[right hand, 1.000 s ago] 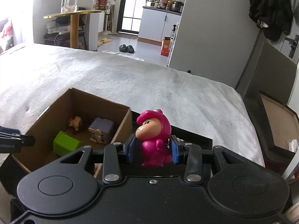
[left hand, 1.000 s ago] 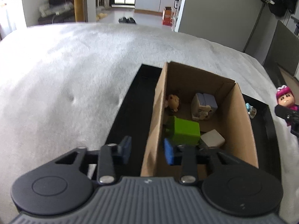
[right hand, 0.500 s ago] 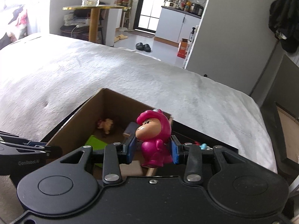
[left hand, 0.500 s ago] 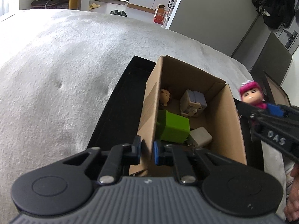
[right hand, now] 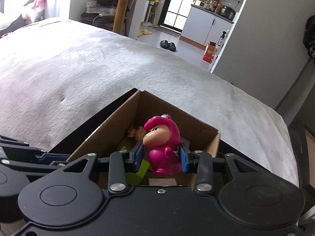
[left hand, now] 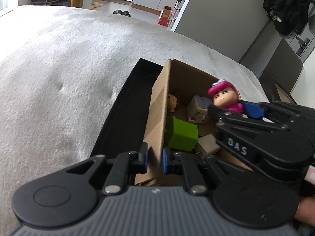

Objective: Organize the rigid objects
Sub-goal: 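Carry the pink hooded doll into the cardboard box and open the right gripper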

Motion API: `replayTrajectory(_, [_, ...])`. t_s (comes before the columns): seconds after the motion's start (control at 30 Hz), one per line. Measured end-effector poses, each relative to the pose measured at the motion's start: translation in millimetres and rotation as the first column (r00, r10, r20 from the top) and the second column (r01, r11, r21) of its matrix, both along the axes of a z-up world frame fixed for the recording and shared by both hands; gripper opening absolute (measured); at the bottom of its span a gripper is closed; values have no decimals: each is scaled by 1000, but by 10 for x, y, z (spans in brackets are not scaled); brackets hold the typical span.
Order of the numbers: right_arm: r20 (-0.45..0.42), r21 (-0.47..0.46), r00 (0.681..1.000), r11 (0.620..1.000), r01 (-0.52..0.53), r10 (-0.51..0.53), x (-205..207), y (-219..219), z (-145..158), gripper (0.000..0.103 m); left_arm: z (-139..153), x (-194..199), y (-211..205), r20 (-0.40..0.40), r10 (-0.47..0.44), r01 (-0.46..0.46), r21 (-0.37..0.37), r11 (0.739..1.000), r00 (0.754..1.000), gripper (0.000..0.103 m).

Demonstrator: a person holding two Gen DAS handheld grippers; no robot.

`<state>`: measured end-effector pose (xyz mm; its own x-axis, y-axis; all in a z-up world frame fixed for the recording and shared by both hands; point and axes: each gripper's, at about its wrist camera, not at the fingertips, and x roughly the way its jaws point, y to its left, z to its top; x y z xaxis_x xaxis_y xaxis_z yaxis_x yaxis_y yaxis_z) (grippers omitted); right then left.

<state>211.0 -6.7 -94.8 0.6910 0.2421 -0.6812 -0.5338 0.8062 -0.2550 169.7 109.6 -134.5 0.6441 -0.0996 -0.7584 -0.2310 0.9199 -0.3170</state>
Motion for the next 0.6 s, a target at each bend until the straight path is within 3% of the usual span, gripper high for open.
replayTrajectory(0.17, [24, -18, 1000, 1000, 0, 0, -22, 2, -6, 55, -4, -3, 16, 5, -6, 6, -12, 1000, 1000, 13])
replayTrajectory(0.6, [25, -53, 999, 998, 35, -34, -120, -250, -36, 69, -9, -8, 16, 6, -5, 5, -10, 1000, 1000, 14])
